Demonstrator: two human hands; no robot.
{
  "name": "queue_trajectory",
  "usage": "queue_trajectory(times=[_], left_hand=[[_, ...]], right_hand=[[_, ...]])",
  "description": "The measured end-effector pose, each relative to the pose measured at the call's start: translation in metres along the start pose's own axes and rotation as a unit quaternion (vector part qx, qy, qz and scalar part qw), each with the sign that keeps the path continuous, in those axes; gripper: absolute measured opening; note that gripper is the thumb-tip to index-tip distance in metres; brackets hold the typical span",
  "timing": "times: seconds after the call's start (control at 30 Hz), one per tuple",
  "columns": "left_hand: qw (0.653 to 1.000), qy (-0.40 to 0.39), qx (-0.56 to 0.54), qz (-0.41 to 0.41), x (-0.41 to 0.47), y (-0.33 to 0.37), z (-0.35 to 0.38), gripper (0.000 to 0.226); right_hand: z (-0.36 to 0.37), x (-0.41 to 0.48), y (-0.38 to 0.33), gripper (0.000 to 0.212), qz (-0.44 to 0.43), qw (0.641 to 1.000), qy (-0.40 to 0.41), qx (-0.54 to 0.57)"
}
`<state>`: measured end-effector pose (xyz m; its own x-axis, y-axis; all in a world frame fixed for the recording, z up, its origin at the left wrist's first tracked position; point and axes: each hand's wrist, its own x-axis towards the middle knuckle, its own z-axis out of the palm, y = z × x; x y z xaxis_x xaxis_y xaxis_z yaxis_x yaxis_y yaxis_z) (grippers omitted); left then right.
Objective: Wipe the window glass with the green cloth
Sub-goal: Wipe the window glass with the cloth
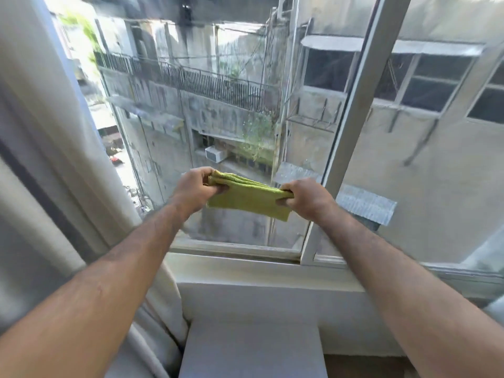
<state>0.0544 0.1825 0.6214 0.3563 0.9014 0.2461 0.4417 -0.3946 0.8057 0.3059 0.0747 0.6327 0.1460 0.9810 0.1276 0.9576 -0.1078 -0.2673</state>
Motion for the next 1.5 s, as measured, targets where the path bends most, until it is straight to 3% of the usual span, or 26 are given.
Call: queue_trajectory(times=[0.3, 0.4, 0.5, 0.63, 0.73, 0.8, 0.9, 1.0, 1.1, 1.17, 1.27, 1.33, 1.43, 1.5], left_hand=[[0.981, 0.137, -0.088, 0.102, 0.059, 0.155, -0.102, 0.033], [0.968, 0.181, -0.026, 0.173, 0.071, 0.194, -0.129, 0.036], [0.936, 0.250, 0.064, 0.240, 0.086, 0.229, -0.157, 0.034], [0.895, 0.294, 0.140, 0.304, 0.111, 0.269, -0.189, 0.024], [0.869, 0.295, 0.192, 0.347, 0.132, 0.285, -0.195, 0.023], [0.854, 0.301, 0.242, 0.349, 0.148, 0.288, -0.195, 0.024], [0.830, 0.322, 0.301, 0.341, 0.175, 0.289, -0.190, 0.025], [0.819, 0.363, 0.271, 0.353, 0.200, 0.283, -0.183, 0.024], [0.822, 0.395, 0.163, 0.378, 0.215, 0.261, -0.168, 0.031], [0.788, 0.409, 0.176, 0.425, 0.224, 0.239, -0.152, 0.033], [0.703, 0.397, 0.261, 0.529, 0.244, 0.225, -0.146, 0.049], [0.710, 0.428, 0.240, 0.505, 0.256, 0.246, -0.142, 0.053], [0.762, 0.466, 0.219, 0.394, 0.267, 0.296, -0.114, 0.066], [0.750, 0.437, 0.275, 0.413, 0.268, 0.312, -0.078, 0.079]], right_hand=[[-0.189, 0.019, -0.046, 0.027, -0.042, 0.982, 0.185, -0.011], [-0.229, 0.021, -0.062, 0.028, -0.066, 0.970, 0.233, 0.004], [-0.253, 0.027, -0.076, 0.027, -0.105, 0.962, 0.250, 0.032], [-0.280, 0.037, -0.062, 0.065, -0.134, 0.936, 0.322, -0.034], [-0.302, 0.053, -0.029, 0.081, -0.058, 0.886, 0.451, -0.090], [-0.310, 0.067, -0.009, 0.094, -0.011, 0.873, 0.476, -0.103], [-0.307, 0.092, 0.014, 0.108, -0.005, 0.863, 0.491, -0.120], [-0.294, 0.112, 0.027, 0.103, -0.009, 0.837, 0.532, -0.132], [-0.286, 0.127, 0.037, 0.093, -0.011, 0.813, 0.562, -0.153], [-0.283, 0.136, 0.044, 0.091, -0.016, 0.798, 0.582, -0.156], [-0.280, 0.146, 0.048, 0.088, -0.025, 0.778, 0.608, -0.157], [-0.279, 0.149, 0.052, 0.086, -0.030, 0.767, 0.621, -0.158], [-0.278, 0.152, 0.055, 0.082, -0.030, 0.762, 0.626, -0.164], [-0.278, 0.153, 0.058, 0.078, -0.033, 0.758, 0.630, -0.167]])
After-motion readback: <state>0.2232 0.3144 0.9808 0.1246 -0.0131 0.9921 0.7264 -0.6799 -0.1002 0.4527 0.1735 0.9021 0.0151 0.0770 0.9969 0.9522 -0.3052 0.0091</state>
